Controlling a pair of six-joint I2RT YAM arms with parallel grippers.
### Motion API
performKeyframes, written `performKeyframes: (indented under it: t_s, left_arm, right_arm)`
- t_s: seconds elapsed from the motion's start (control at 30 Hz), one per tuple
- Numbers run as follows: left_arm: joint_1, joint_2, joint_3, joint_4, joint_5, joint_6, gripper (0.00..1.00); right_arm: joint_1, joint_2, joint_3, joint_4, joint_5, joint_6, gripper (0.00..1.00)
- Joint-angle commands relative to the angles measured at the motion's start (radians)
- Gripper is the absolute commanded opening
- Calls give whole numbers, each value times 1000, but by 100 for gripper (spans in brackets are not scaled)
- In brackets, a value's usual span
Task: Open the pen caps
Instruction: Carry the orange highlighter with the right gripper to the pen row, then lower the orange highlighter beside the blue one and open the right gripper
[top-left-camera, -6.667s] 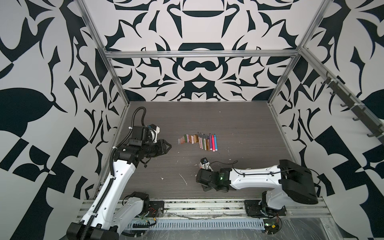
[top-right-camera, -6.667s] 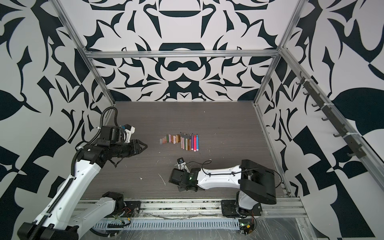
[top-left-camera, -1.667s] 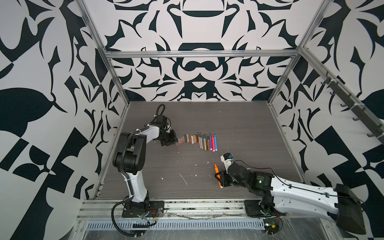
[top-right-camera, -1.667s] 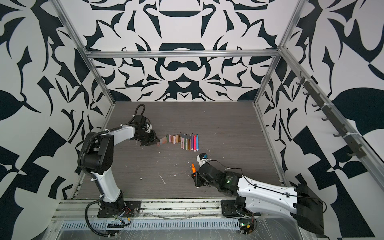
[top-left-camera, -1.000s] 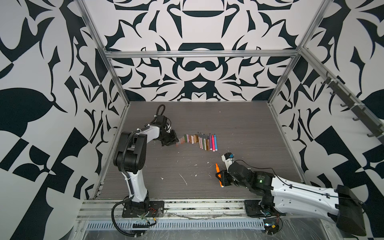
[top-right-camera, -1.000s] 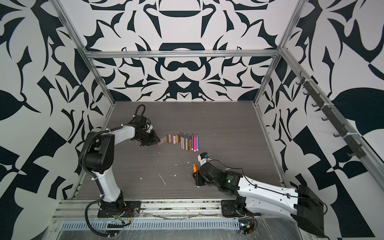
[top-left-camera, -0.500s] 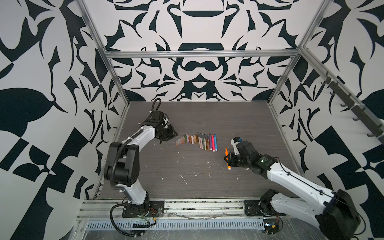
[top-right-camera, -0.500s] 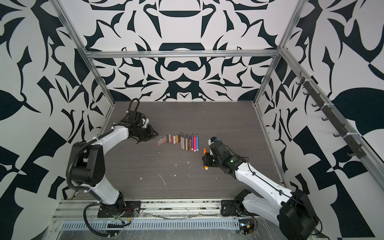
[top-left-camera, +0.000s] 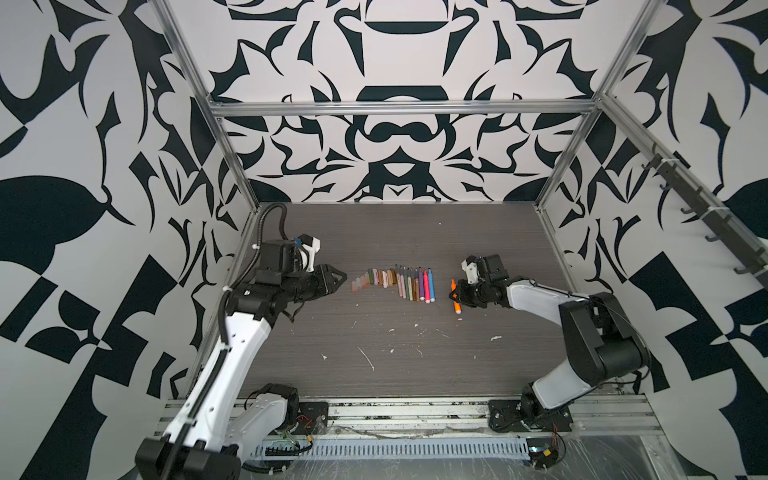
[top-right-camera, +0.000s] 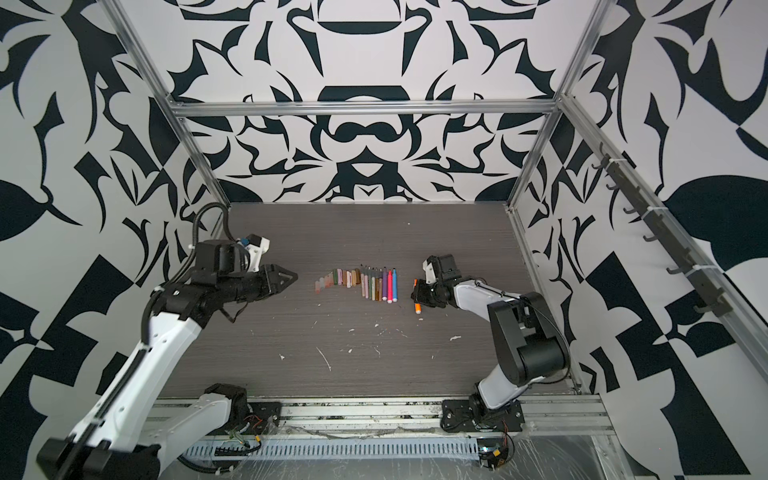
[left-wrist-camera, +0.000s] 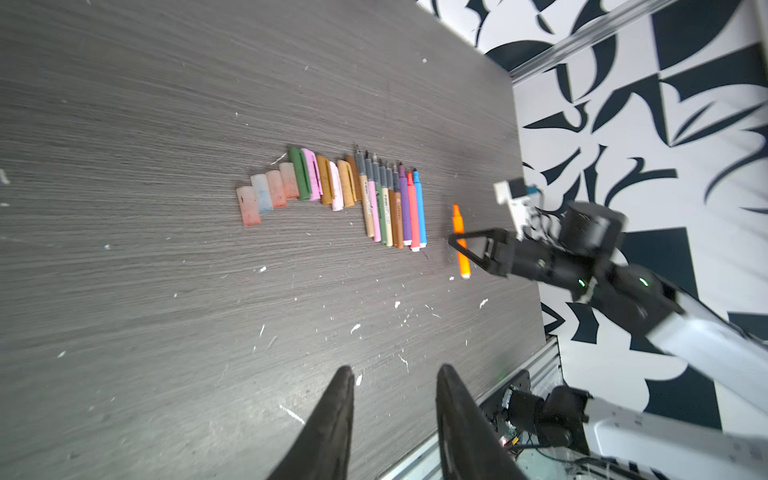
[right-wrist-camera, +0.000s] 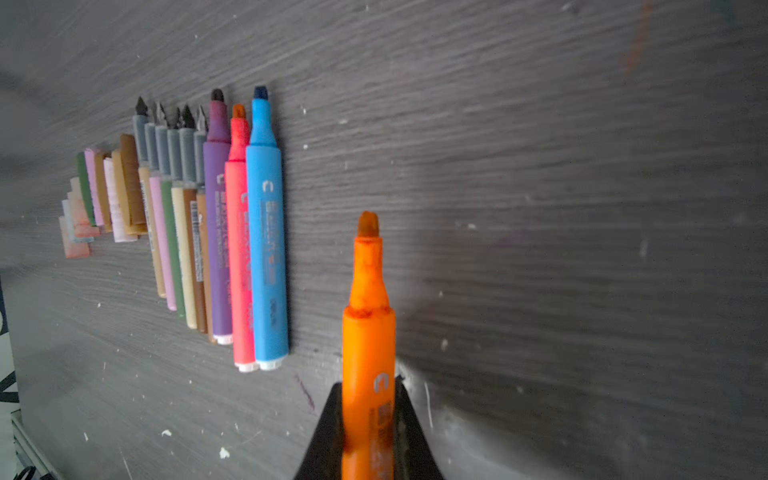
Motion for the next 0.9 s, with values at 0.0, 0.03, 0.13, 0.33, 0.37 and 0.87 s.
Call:
performKeyframes:
  t_s: [0.0, 0.03, 0.13, 0.33, 0.37, 0.87]
  left_arm:
    - [4, -65, -42, -134, -26, 43, 37]
    - [4, -84, -50, -128, -27, 39, 38]
    - [2, -140, -71, -91, -16, 35, 40]
    - [4, -142, -91, -48, -12, 24, 42]
    - [4, -133, -89, -49, -8, 26, 42]
    - [4, -113, -95, -45, -22, 22, 42]
  right_arm:
    - [-24, 41, 36, 99, -70, -50, 0]
    - [-32, 56, 36, 110, -78, -53, 0]
    - [-52, 97, 23, 150, -107, -56, 0]
    - [-56, 154, -13, 241, -148, -34, 0]
    - [-55, 169, -19, 256, -145, -28, 0]
    - [-56, 191, 2, 237, -163, -32, 39]
